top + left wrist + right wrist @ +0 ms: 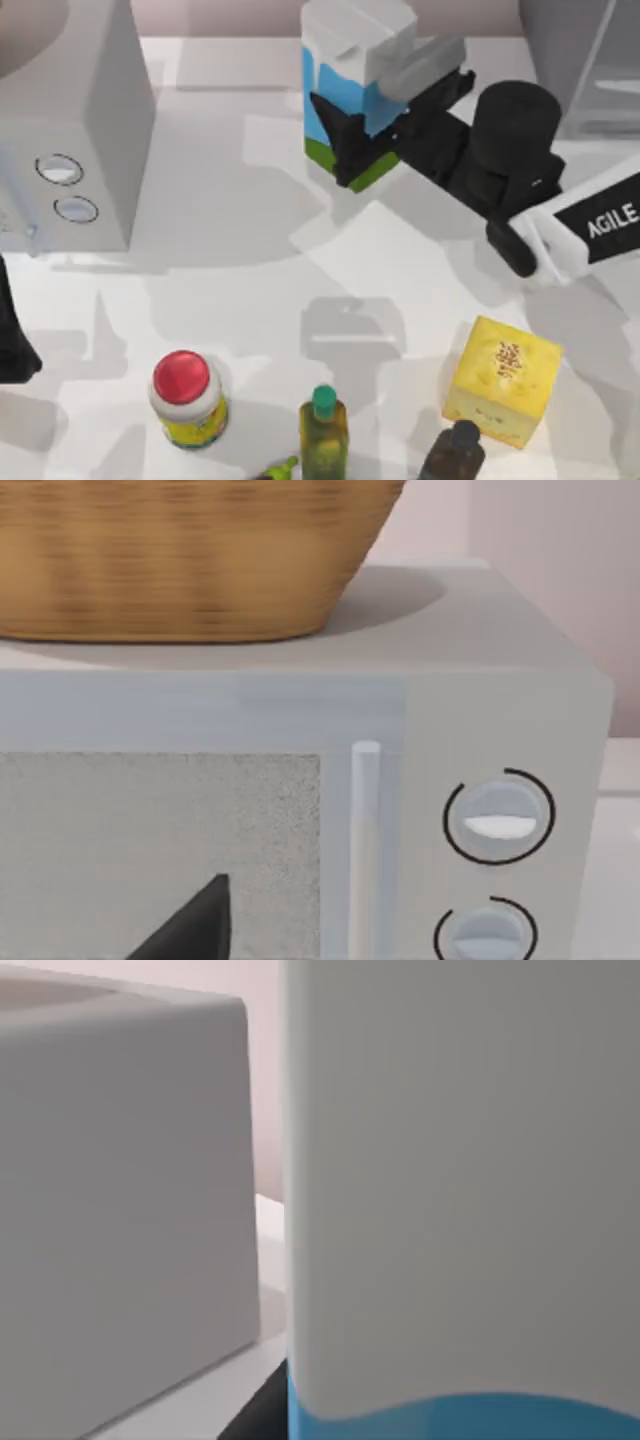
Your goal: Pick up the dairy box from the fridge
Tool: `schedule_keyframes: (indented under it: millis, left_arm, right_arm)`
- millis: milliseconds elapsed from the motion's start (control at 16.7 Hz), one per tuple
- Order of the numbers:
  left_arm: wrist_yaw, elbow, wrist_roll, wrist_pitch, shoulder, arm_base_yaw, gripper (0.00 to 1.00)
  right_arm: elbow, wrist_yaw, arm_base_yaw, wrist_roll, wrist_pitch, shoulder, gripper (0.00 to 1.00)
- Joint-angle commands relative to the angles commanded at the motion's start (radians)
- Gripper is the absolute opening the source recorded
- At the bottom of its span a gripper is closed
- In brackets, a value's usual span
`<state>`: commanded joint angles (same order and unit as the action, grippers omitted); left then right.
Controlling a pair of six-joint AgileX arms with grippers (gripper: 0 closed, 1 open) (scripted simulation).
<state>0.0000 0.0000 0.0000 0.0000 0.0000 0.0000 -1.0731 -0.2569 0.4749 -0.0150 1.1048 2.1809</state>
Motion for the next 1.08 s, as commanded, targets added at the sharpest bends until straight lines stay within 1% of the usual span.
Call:
schedule_keyframes:
  millis: [420, 720, 1080]
  left_arm:
    - [0.000, 0.000, 0.000, 0.000, 0.000, 0.000, 1.00]
    - [0.000, 0.000, 0.000, 0.000, 0.000, 0.000, 1.00]
    - [0.000, 0.000, 0.000, 0.000, 0.000, 0.000, 1.00]
  right_arm:
    - [-0.224, 0.028, 0.030, 0.003, -0.020, 0.197, 0.00]
    - [-0.250, 0.032, 0.034, 0.004, -0.022, 0.220, 0.00]
    - [-0.250, 0.032, 0.034, 0.004, -0.022, 0.220, 0.45]
